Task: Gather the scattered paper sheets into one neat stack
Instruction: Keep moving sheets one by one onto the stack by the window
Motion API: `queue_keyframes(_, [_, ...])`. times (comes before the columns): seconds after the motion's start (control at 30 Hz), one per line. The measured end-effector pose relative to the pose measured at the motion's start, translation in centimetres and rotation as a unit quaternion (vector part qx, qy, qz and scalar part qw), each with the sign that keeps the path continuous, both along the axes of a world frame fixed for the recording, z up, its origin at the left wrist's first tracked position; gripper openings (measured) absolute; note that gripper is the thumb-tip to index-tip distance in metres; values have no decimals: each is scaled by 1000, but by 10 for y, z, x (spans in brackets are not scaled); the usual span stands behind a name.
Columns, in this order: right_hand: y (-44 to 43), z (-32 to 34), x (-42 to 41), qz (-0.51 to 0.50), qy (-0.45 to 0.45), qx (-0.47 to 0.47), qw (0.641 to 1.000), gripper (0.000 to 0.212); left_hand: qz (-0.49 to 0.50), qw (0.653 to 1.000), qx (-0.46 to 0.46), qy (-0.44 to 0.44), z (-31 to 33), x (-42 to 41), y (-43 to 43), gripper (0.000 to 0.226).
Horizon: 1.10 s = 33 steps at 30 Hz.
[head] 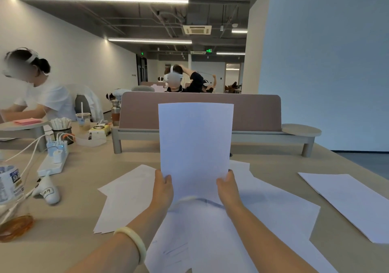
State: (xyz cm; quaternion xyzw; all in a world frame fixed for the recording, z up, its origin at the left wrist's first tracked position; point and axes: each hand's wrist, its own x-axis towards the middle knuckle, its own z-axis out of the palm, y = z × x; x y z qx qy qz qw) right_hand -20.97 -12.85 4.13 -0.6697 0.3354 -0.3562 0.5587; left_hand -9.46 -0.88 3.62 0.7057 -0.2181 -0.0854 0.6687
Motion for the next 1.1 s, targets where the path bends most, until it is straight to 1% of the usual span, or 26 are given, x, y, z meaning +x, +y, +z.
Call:
queue_keyframes(0.03, [0,-1,0,2,1,3,1000,33,-2,1000,3,2,-2,0,-1,10])
queue_keyframes(0.13, [4,-16,-2,9,31,11,999,40,-5,999,32,8,-15,-6,-1,26])
queue_keyframes(0.2, [6,-25,-3,4,46,12,999,42,-1,999,45,4,-23,-8,-3,30])
queue_keyframes(0.37, [0,-26,-1,-3,65,10,998,38,16,997,71,-29,-21,-8,-6,18])
queue_keyframes(0.43, [-2,-24,0,-6,76,-9,997,35,29,995,84,-39,-20,-6,-7,23])
queue_keyframes(0.53, [-8,-18,0,-14,84,-28,996,31,37,994,93,-40,-16,-2,-10,20])
queue_keyframes(0.6, [-13,-13,-1,-22,86,-40,995,30,37,994,89,-42,-11,-1,-13,24])
queue_keyframes(0.8, [-30,1,-14,-32,69,-60,995,32,25,995,80,-58,2,-6,-23,33])
queue_keyframes(0.97, [-51,9,-41,-65,47,-79,994,35,7,996,72,-52,9,-23,-44,31])
queue_keyframes(1.1, [-79,11,-83,-112,37,-92,989,26,-11,993,104,-58,10,-51,-82,30])
